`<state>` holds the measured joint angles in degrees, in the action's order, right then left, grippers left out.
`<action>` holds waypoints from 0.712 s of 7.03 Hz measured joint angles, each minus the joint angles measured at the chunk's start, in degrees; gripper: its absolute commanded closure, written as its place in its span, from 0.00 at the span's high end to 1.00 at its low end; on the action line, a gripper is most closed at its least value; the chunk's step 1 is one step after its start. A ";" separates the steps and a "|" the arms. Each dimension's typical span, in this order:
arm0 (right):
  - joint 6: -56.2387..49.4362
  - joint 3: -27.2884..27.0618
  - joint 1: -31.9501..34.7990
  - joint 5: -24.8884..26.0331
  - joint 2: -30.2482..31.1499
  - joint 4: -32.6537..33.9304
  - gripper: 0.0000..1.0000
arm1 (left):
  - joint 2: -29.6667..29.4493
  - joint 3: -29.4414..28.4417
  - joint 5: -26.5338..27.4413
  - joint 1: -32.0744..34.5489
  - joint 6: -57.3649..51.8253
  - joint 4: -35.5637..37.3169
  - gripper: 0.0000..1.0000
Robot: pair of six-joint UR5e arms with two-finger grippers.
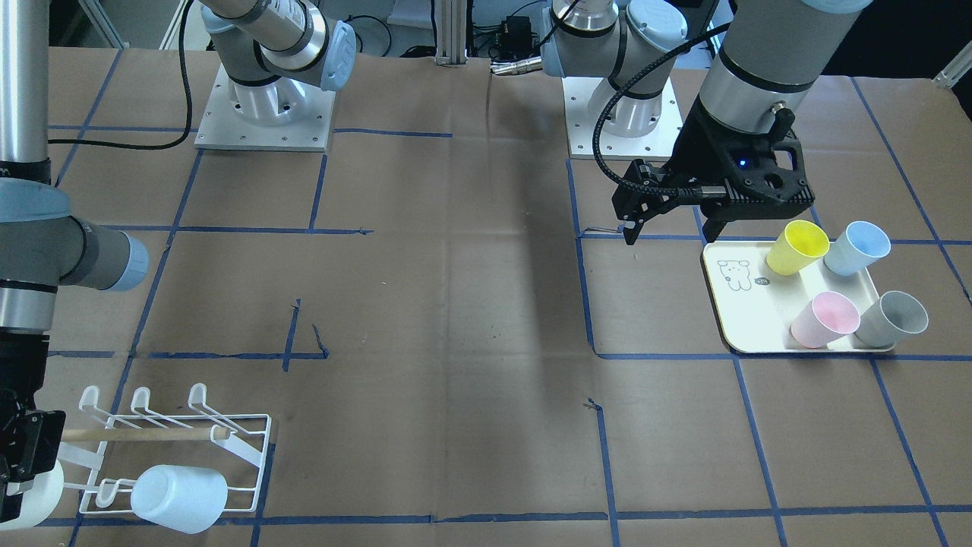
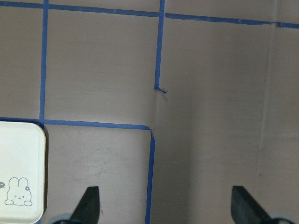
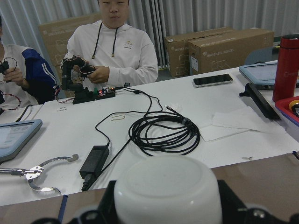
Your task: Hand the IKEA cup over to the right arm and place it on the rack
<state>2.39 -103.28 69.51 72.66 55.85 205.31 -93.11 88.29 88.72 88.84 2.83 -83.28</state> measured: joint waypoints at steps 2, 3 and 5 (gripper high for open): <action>-0.35 -1.19 -0.02 0.08 -0.68 0.00 0.99 | 0.05 0.16 2.26 0.08 0.23 0.31 0.99; -0.16 -1.61 -0.01 0.15 -0.64 -0.02 1.00 | 0.05 0.17 2.66 0.09 0.35 0.45 0.99; 0.24 -1.60 0.01 0.37 -0.45 -0.12 1.00 | 0.04 0.14 2.43 0.24 0.29 0.47 0.99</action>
<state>2.63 -104.88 69.52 73.03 55.40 205.19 -93.07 88.43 91.15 89.07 3.12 -82.81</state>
